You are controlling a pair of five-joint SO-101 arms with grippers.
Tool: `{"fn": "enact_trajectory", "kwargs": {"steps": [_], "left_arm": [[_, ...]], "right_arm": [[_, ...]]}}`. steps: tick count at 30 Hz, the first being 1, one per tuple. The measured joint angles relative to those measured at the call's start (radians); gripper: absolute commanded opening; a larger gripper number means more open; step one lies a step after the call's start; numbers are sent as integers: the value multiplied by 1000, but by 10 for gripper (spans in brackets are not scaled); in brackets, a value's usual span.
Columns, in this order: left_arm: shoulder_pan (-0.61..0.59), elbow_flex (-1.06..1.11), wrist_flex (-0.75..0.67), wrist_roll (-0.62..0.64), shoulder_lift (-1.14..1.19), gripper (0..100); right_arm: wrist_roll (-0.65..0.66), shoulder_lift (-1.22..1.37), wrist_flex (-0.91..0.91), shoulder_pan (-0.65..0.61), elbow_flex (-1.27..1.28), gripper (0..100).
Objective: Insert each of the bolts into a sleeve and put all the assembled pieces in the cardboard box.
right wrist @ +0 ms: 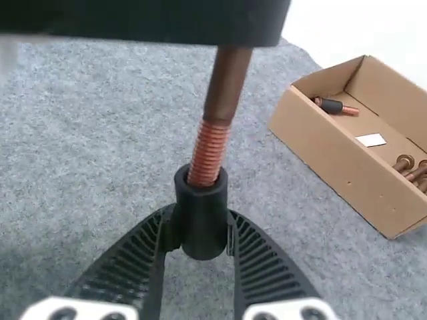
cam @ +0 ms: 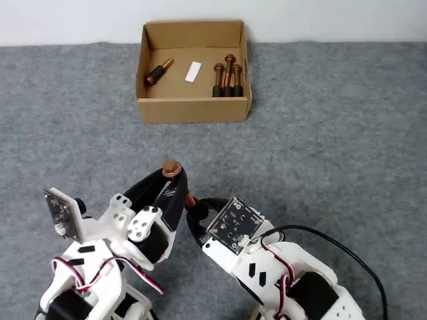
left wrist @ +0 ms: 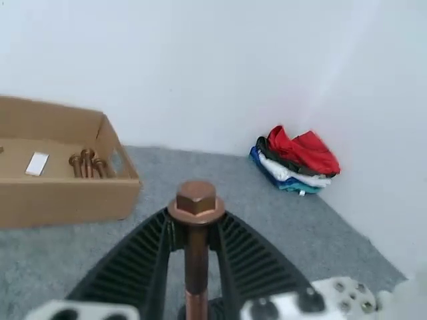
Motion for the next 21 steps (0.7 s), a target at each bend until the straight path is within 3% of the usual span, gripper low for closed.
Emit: {"fn": "enact_trajectory", "kwargs": {"steps": [6, 9, 15, 21], "left_arm": [[77, -28, 172, 0, 0, 6], [95, -28, 189, -8, 2, 19], [97, -14, 206, -94, 0, 232], [97, -9, 262, -98, 0, 246]], "right_arm": [[0, 0, 0, 14, -29, 9], [2, -2, 0, 12, -41, 9], [2, 0, 0, 17, -41, 9], [2, -2, 0, 21, -41, 9]]}}
